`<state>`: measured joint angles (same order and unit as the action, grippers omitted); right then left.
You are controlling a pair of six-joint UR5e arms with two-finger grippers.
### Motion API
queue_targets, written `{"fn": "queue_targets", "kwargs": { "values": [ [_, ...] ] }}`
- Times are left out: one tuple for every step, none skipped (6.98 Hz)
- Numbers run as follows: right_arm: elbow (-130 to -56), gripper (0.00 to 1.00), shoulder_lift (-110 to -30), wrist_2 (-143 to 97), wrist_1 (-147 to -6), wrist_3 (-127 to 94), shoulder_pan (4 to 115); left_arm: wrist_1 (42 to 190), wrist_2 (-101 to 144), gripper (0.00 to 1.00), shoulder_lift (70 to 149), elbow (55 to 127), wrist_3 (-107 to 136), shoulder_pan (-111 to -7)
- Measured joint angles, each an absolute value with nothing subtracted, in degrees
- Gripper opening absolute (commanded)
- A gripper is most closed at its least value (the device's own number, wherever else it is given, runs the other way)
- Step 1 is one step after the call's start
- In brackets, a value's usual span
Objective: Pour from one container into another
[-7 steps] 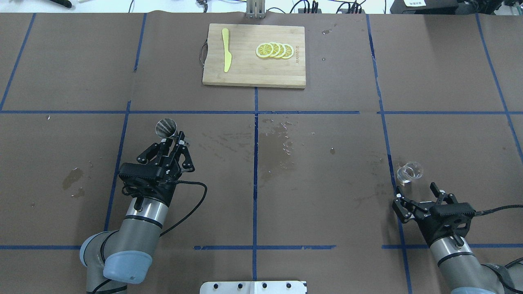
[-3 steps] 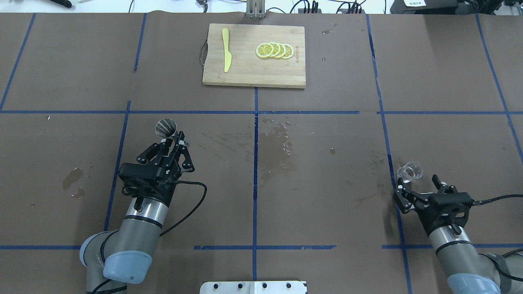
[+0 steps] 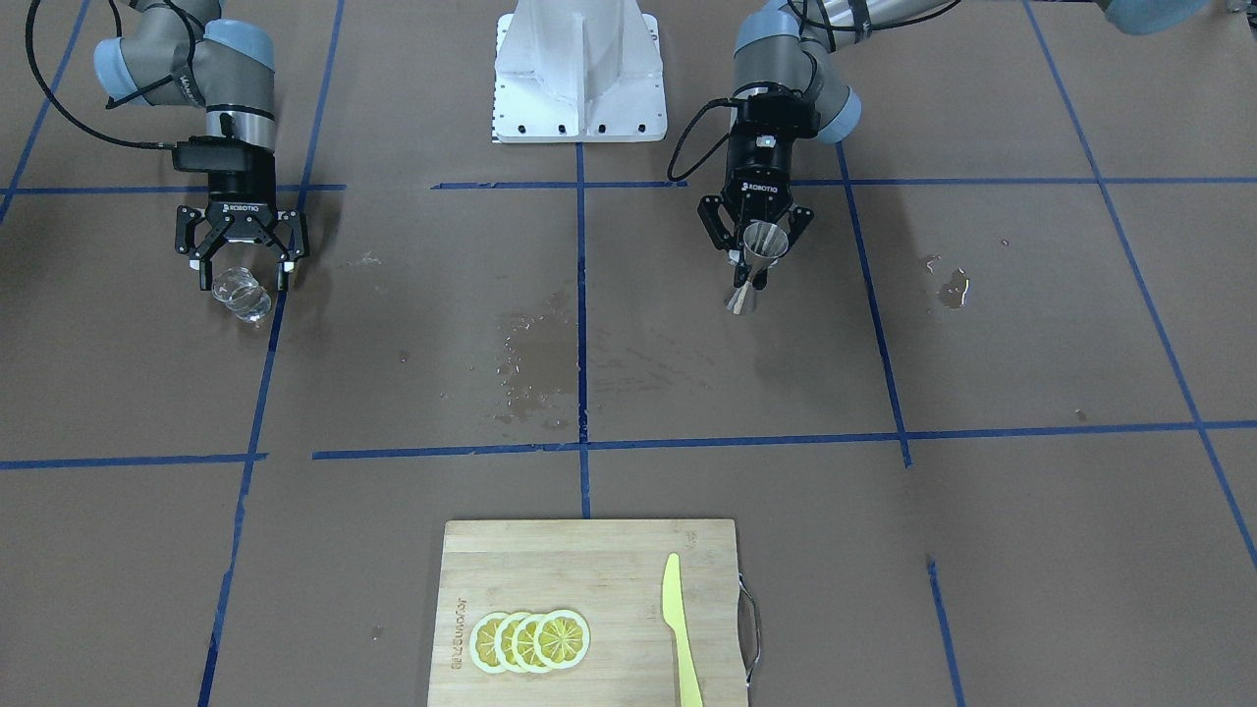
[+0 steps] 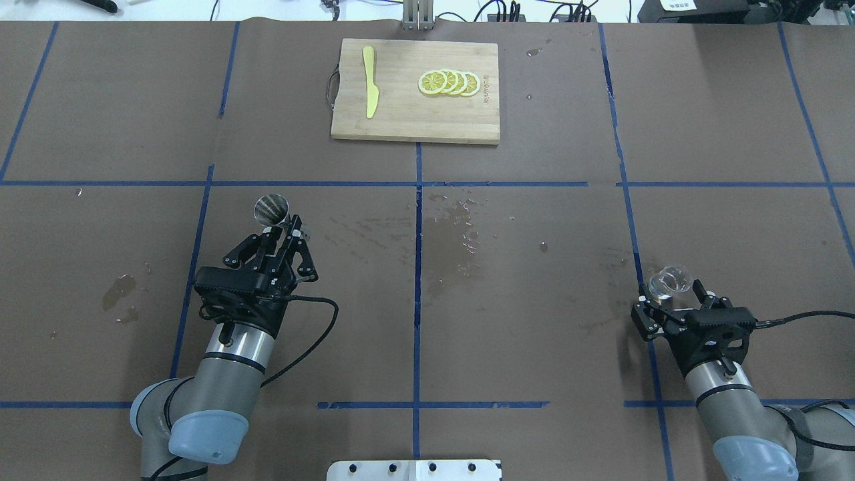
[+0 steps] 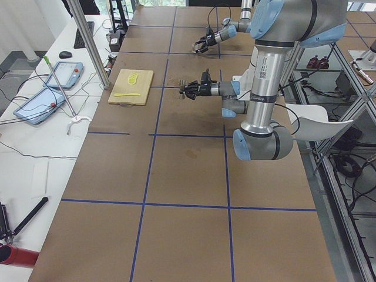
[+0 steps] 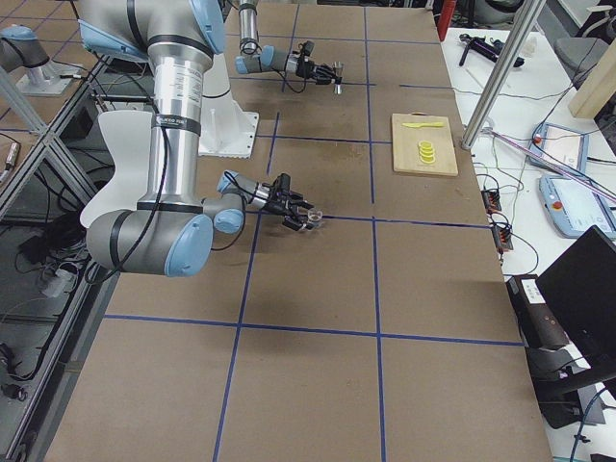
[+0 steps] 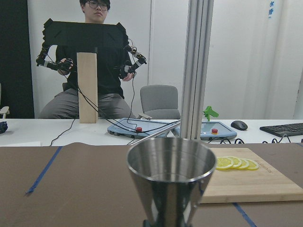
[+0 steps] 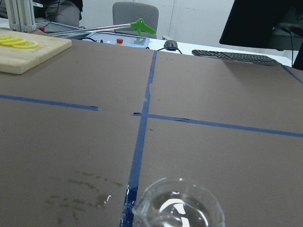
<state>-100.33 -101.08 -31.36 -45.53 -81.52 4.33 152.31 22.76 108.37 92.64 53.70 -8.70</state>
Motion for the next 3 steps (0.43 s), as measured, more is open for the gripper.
{"fn": "queue_targets", "kwargs": {
  "values": [
    [-98.28, 0.85, -100.92, -31.83, -42.37, -80.30, 4.87, 152.31, 22.76, 0.00, 108.34, 92.64, 53.70, -8.70],
    [-96.44, 0.83, -100.74, -32.47, -38.65, -78.05, 5.58, 152.31, 22.76, 0.00, 108.31, 92.64, 53.70, -8.70],
    [-95.56, 0.63, -100.01, -33.35, -35.80, -75.82, 6.36, 152.31, 22.76, 0.00, 108.27, 92.64, 53.70, -8.70]
  ]
}}
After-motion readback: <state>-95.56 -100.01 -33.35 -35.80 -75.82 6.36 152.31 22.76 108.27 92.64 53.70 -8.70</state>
